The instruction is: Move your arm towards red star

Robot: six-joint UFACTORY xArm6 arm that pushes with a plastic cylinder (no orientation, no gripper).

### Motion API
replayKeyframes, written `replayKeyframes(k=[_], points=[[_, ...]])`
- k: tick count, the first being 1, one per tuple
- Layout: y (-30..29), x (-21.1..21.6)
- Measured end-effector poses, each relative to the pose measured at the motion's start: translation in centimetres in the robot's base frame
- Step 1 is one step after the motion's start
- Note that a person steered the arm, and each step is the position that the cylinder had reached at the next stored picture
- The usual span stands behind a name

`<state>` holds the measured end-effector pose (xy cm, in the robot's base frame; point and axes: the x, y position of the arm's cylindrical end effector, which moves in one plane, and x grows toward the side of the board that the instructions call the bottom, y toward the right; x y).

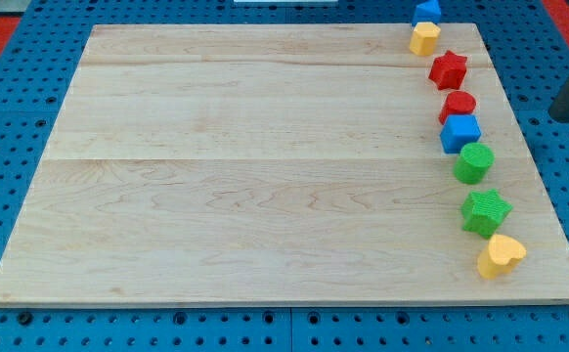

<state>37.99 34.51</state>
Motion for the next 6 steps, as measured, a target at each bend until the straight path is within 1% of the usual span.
replayKeyframes(k=[1, 2, 3, 4, 6], points=[[0.0, -0.1], [0.0, -1.6], [-0.2, -4.9], [-4.0, -5.7], [-4.0, -6.9]])
